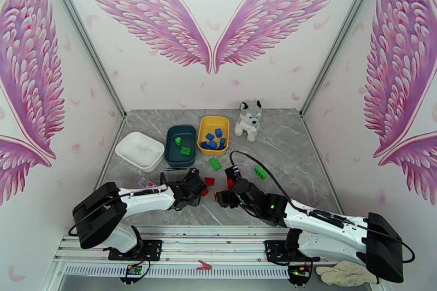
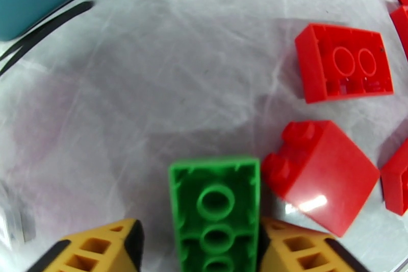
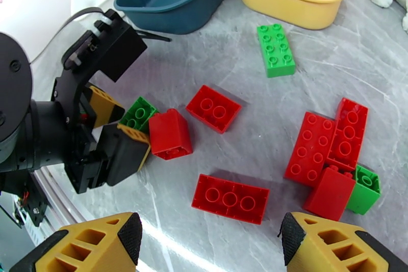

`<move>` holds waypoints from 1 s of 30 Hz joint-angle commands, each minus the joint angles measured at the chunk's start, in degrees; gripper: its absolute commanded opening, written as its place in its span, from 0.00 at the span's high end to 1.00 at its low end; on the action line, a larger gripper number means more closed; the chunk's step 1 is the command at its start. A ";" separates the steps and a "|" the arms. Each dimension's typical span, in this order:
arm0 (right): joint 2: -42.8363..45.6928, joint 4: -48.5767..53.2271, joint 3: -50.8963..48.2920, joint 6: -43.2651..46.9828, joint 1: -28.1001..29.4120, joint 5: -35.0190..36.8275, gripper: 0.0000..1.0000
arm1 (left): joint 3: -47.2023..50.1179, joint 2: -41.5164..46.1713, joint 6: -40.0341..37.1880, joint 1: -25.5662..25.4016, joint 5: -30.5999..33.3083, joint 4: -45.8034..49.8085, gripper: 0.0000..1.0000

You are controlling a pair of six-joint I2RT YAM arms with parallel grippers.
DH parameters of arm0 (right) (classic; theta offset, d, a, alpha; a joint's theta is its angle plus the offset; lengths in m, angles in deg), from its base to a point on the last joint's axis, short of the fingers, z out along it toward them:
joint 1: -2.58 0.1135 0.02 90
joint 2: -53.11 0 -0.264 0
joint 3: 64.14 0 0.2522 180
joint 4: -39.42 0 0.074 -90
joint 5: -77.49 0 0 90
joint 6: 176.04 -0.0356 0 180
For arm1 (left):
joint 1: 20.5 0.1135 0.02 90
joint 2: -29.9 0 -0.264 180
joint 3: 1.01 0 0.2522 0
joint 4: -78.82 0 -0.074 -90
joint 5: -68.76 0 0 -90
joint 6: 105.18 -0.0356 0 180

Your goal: Sort the legos into containers by color

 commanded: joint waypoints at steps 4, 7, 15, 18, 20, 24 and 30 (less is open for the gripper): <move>-4.50 -3.79 0.11 -1.07 -0.36 -0.59 0.23 | -1.53 -0.93 -0.64 0.92 1.30 0.71 0.64; -6.80 -5.23 0.79 -0.91 -0.32 -0.04 0.24 | -2.29 4.16 -0.74 1.00 3.26 3.73 0.67; -9.76 -4.94 5.54 0.94 -0.80 2.58 0.25 | -9.01 12.97 -5.72 10.40 5.35 6.91 0.69; -9.64 -3.85 7.23 1.47 -1.48 3.67 0.25 | -12.69 11.22 -8.26 16.60 5.15 5.86 0.69; -9.04 -3.53 7.92 1.74 -2.18 3.72 0.24 | -15.90 8.41 -9.69 21.01 4.16 5.14 0.69; -7.59 -2.79 8.62 2.08 -3.82 3.89 0.24 | -22.86 0.87 -11.82 26.58 0.97 3.78 0.69; -6.52 -1.28 8.78 2.00 -7.35 4.52 0.22 | -30.85 -8.73 -13.03 29.56 -1.84 3.27 0.62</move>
